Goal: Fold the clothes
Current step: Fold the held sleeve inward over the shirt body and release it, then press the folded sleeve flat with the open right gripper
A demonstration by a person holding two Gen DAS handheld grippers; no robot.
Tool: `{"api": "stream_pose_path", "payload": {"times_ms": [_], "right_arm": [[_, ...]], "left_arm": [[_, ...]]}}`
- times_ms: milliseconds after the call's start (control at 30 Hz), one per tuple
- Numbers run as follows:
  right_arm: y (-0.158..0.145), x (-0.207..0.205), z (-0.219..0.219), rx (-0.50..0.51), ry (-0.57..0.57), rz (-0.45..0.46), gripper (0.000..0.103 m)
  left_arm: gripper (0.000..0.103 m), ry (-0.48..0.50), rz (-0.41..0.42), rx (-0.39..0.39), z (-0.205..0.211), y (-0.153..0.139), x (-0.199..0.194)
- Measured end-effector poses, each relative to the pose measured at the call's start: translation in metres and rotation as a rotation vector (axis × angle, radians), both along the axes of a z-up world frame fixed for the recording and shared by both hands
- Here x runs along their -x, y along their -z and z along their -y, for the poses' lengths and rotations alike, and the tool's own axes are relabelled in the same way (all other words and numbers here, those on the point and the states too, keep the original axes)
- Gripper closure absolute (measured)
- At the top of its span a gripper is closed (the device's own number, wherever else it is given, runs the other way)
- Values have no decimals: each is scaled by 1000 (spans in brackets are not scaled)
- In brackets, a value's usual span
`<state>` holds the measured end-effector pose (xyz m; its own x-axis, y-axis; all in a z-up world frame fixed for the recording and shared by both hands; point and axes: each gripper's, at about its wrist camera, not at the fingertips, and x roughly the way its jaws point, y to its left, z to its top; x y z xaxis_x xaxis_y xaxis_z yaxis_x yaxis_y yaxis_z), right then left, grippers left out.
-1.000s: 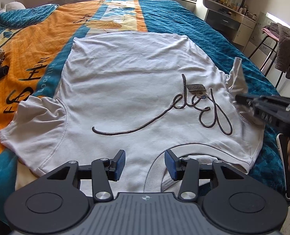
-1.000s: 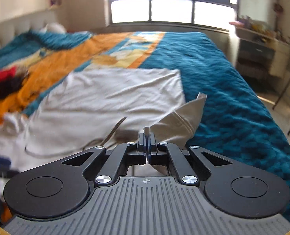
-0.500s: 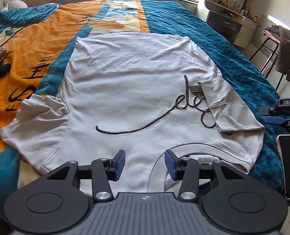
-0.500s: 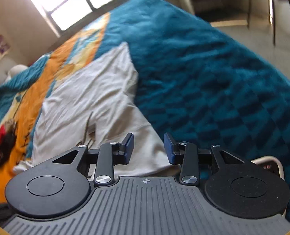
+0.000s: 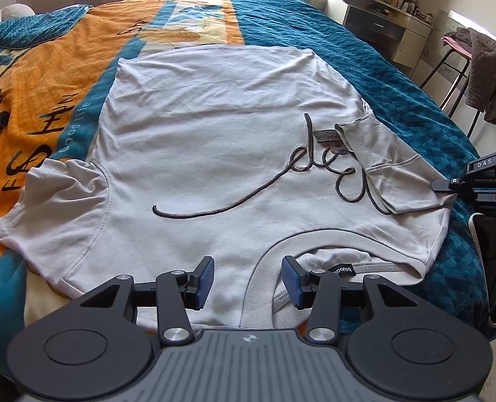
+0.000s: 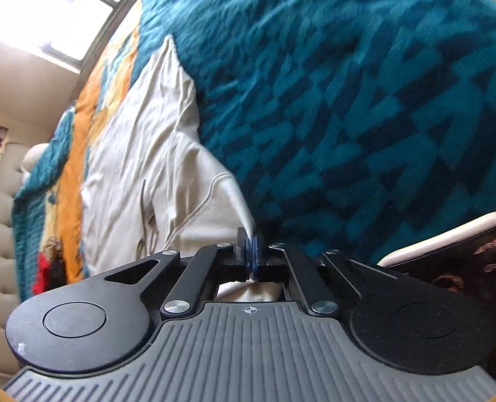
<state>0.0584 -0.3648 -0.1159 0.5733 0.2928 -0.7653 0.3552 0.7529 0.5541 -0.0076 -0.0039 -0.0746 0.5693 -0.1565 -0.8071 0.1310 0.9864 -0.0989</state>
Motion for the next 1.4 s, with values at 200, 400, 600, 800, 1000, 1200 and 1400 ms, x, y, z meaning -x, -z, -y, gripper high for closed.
{"api": "stream_pose_path", "payload": {"times_ms": [200, 400, 600, 800, 1000, 1200, 1400], "right_arm": [[-19, 8, -24, 203, -54, -14, 82], [-53, 26, -45, 350, -9, 193, 66], [-31, -1, -96, 473, -175, 160, 92], [-5, -15, -135, 639, -258, 39, 86], [-22, 36, -139, 666, -272, 18, 80], [-56, 58, -165, 497, -360, 162, 72], [-40, 49, -208, 460, -455, 201, 72]], "left_arm": [[59, 0, -12, -6, -1, 4, 0], [59, -12, -7, -5, -4, 4, -1], [59, -7, -3, -14, 0, 5, 1], [59, -11, -23, -27, -3, 11, 1], [59, -8, -5, -18, -11, 3, 5], [58, -65, 62, -41, -27, -4, -1], [59, -59, 17, -106, -27, 31, -2]]}}
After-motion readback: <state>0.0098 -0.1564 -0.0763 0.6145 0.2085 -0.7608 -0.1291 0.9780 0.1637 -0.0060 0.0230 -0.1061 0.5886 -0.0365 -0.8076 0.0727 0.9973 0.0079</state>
